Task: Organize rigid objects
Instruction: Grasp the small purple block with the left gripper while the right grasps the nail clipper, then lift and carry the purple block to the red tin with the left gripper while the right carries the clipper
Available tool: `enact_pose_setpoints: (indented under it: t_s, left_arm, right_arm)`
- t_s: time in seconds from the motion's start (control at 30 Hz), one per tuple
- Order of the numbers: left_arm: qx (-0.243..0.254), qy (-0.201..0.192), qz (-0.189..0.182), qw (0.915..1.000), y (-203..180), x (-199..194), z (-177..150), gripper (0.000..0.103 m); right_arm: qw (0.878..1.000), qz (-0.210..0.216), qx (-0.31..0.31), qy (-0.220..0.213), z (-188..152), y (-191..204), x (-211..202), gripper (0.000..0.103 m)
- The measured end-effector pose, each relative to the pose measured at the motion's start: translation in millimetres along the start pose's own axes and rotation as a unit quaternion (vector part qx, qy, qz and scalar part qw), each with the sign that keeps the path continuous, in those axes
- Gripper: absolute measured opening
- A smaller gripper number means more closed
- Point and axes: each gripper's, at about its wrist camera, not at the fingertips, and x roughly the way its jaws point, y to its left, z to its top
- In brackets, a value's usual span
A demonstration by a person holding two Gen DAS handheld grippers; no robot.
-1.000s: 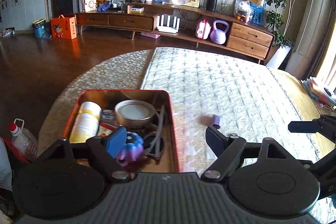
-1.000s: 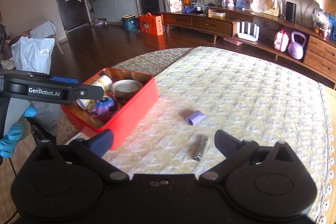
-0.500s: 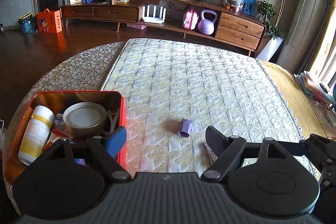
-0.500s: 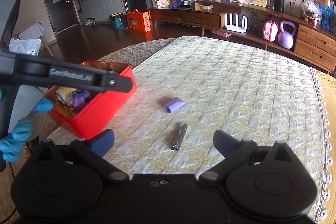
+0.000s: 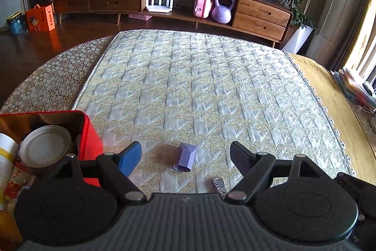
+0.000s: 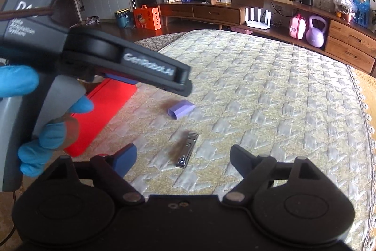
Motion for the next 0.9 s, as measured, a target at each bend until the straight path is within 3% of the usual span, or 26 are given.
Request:
enact_pose_setpoints:
  t_s: [0.27, 0.4, 0.47, 0.6, 0.9]
  left_arm:
    - [0.02, 0.026, 0.015, 0.9994, -4.0, 30.7, -5.5, 0.082]
    - [0.024, 0.038, 0.014, 0.9989, -2.6, 39.4, -8.8, 0.062]
    - [0.023, 0.04, 0.014, 0.9988, -0.9, 43.2, -10.4, 0.059]
    - [0.024, 0.045, 0.013, 0.9986, -0.5, 48.0, -14.7, 0.04]
    - [0.034, 0.031, 0.023, 0.9987, -0.7, 44.8, -18.0, 0.021]
  right_arm:
    - [1.0, -0.012, 0.0, 0.013, 2.9, 1.4, 18.2, 0.073]
    - [0.999, -0.021, -0.008, 0.024, 5.0, 5.7, 27.1, 0.058]
    - [0.999, -0.025, -0.012, 0.028, 4.8, 7.8, 30.4, 0.055]
    - [0.998, -0.036, -0.023, 0.038, 3.4, 14.3, 37.7, 0.041]
    - [0.997, -0.052, -0.029, 0.043, 2.8, 18.2, 45.1, 0.014]
